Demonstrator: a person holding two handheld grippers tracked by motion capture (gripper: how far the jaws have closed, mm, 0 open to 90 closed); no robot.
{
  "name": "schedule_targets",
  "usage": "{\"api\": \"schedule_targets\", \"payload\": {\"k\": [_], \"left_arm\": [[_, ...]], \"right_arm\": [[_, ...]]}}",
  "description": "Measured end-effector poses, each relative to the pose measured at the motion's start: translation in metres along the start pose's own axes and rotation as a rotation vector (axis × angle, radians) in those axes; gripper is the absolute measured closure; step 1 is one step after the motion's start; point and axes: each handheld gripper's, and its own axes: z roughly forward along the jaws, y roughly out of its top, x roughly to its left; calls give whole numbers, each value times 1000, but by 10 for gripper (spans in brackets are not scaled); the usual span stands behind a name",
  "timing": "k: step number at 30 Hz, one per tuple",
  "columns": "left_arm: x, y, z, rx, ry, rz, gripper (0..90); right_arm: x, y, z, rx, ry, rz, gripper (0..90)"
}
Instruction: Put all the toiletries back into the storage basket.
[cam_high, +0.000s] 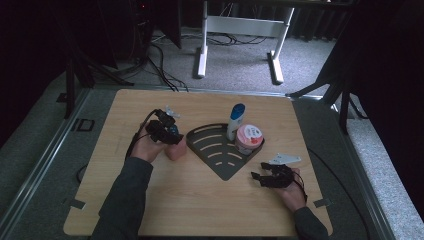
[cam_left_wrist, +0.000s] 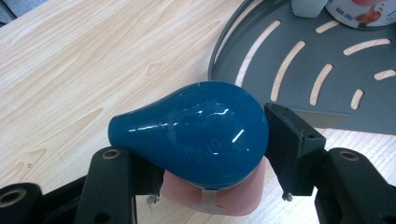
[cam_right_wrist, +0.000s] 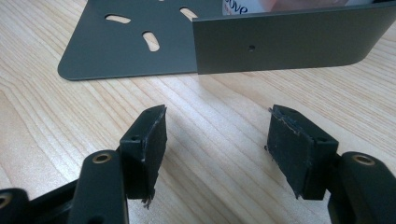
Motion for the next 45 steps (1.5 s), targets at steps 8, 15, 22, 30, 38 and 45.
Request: {"api": "schedule_targets", "payload": {"k": [8, 15, 22, 30, 38, 45], "left_arm": [[5, -1, -2, -37, -45, -72, 477], [4, -2, -3, -41, -43, -74, 484], [1, -1, -5, -37, -43, -62, 498], [-2, -2, -8, -23, -51, -35, 502], [-6, -4, -12, -8, -63, -8, 502], [-12, -4, -15, 4, -84, 15, 503]], "right_arm": [[0, 0, 0, 0, 0, 0, 372], [0, 0, 0, 0, 0, 0, 371], [0, 0, 0, 0, 1, 0, 371], [0, 0, 0, 0, 1, 0, 371], [0, 0, 0, 0, 1, 1, 370], [0, 0, 0, 1, 1, 1, 370]]}}
